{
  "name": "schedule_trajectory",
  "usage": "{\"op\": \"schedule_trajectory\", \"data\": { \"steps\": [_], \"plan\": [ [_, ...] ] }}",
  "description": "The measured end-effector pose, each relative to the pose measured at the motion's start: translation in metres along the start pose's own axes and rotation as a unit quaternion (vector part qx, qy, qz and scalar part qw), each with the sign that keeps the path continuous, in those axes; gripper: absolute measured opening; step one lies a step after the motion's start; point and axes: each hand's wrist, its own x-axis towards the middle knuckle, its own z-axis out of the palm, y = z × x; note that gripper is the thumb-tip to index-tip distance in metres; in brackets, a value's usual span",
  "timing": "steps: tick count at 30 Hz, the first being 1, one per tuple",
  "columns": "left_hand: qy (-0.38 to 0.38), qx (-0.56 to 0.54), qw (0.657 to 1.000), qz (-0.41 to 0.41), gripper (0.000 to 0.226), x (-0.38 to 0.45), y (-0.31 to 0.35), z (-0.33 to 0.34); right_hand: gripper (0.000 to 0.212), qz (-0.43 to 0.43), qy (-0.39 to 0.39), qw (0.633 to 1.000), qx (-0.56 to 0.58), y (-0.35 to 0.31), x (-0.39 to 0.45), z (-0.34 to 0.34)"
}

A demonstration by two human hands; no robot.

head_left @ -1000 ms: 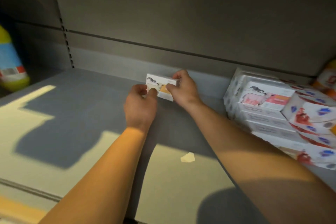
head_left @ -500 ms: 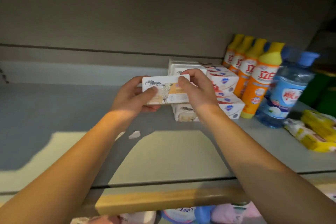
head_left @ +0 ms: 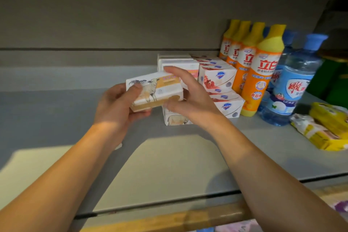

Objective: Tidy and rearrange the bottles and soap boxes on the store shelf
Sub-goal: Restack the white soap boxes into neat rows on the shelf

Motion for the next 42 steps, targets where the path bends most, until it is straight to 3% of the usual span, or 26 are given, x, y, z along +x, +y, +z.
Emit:
{"op": "schedule_trajectory", "data": {
  "steps": [4, 7, 10, 14, 17, 19, 21, 24, 26, 30, 33, 34, 36, 38, 42],
  "plan": [
    [-0.01, -0.034, 0.997, -0.069, 0.011, -0.001, 0.003, 0.0, 0.075, 0.012, -0.023, 1.0, -0.016, 0.0, -0.001, -0.001],
    [-0.028, -0.077, 0.99, -0.112, 0.029, -0.001, 0.008, -0.003, 0.063, 0.019, 0.024, 0.999, -0.012, -0.004, -0.002, 0.0],
    [-0.06, -0.12, 0.988, -0.078, 0.03, -0.006, 0.013, -0.005, 0.04, 0.016, 0.089, 0.996, -0.026, -0.007, 0.0, 0.001],
    [-0.199, -0.049, 0.979, 0.0, 0.058, -0.012, 0.008, -0.003, 0.03, 0.025, 0.153, 0.985, -0.078, -0.009, 0.003, -0.007],
    [-0.156, 0.02, 0.987, 0.029, 0.047, -0.016, 0.006, 0.004, 0.045, 0.055, 0.164, 0.978, -0.115, -0.007, 0.002, -0.01],
    [-0.135, 0.035, 0.99, 0.033, 0.041, -0.017, 0.006, 0.003, 0.042, 0.086, 0.142, 0.981, -0.101, -0.005, 0.0, -0.008],
    [-0.127, 0.034, 0.991, 0.027, 0.038, -0.015, 0.007, 0.0, 0.04, 0.094, 0.127, 0.983, -0.091, -0.006, -0.001, -0.007],
    [-0.097, 0.012, 0.995, 0.027, 0.034, -0.012, 0.008, -0.003, 0.061, 0.078, 0.119, 0.983, -0.113, -0.007, -0.001, -0.005],
    [-0.083, -0.004, 0.996, 0.028, 0.029, -0.01, 0.008, -0.002, 0.065, 0.065, 0.115, 0.984, -0.123, -0.009, -0.001, -0.004],
    [-0.077, -0.018, 0.997, 0.021, 0.024, -0.009, 0.008, -0.001, 0.061, 0.064, 0.118, 0.98, -0.146, -0.01, -0.003, -0.003],
    [-0.062, -0.02, 0.998, 0.005, 0.025, -0.009, 0.009, -0.002, 0.029, 0.051, 0.107, 0.986, -0.119, -0.008, -0.002, -0.005],
    [-0.051, -0.023, 0.998, -0.006, 0.026, -0.009, 0.009, -0.002, 0.028, 0.045, 0.085, 0.99, -0.101, -0.008, -0.003, -0.006],
    [-0.028, -0.029, 0.999, -0.031, 0.027, -0.008, 0.01, -0.004, 0.066, 0.016, 0.03, 0.995, -0.095, -0.007, -0.004, -0.007],
    [-0.009, -0.038, 0.998, -0.056, 0.027, -0.007, 0.011, -0.006, 0.082, -0.018, -0.008, 0.994, -0.11, -0.008, -0.006, -0.006],
    [-0.023, -0.054, 0.995, -0.081, 0.041, -0.006, 0.013, -0.005, 0.058, -0.034, 0.067, 0.995, -0.067, -0.011, -0.006, -0.004]
  ]
}}
